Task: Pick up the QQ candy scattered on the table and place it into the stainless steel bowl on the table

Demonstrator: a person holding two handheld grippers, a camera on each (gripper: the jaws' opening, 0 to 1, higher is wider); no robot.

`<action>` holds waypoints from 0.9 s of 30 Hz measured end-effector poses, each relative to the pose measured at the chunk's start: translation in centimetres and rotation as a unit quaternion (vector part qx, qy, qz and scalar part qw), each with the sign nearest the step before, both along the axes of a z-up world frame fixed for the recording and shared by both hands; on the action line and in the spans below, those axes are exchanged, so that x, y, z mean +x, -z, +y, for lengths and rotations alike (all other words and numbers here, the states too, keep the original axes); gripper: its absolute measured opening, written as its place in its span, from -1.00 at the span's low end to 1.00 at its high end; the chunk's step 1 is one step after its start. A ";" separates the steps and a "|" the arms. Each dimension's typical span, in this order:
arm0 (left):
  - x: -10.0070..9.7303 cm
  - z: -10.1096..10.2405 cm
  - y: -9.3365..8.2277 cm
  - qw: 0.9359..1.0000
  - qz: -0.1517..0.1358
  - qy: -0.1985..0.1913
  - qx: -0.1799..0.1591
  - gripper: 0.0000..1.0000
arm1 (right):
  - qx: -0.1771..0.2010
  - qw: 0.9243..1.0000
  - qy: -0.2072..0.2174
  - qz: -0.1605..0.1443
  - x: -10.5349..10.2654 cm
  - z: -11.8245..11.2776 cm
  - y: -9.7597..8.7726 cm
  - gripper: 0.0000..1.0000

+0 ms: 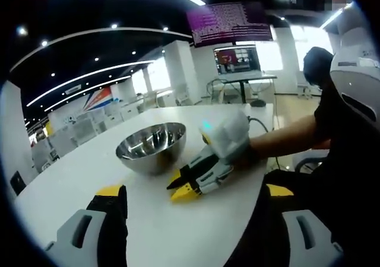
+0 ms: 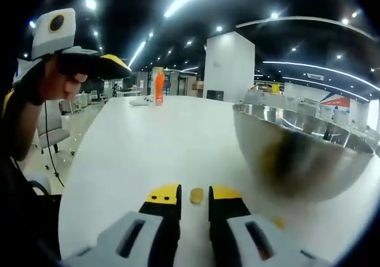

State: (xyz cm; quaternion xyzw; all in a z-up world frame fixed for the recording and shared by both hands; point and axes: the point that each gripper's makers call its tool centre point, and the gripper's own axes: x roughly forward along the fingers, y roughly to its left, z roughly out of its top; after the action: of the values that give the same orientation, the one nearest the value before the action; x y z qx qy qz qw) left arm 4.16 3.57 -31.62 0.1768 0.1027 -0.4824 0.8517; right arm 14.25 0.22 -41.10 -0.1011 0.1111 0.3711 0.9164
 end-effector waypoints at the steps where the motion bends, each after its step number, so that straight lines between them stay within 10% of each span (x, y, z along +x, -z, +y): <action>1: 0.0 0.0 0.0 1.000 0.001 0.001 -0.001 0.90 | -0.003 1.000 0.001 0.001 0.0 0.0 0.1 -0.78; 15: 0.1 0.2 0.5 1.000 0.015 -0.010 0.001 0.91 | 0.013 1.000 -0.018 -0.005 -1.2 0.4 -0.8 -0.90; 27: 0.3 0.3 0.1 1.000 0.008 -0.012 0.001 0.91 | 0.050 0.995 -0.090 0.010 -6.6 2.7 -3.4 -0.90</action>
State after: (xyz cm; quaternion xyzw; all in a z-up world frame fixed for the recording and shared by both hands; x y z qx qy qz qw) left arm 4.44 3.90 -31.72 0.1727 0.1119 -0.4733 0.8565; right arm 7.65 2.97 -37.70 -0.0604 0.0922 0.4583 0.8819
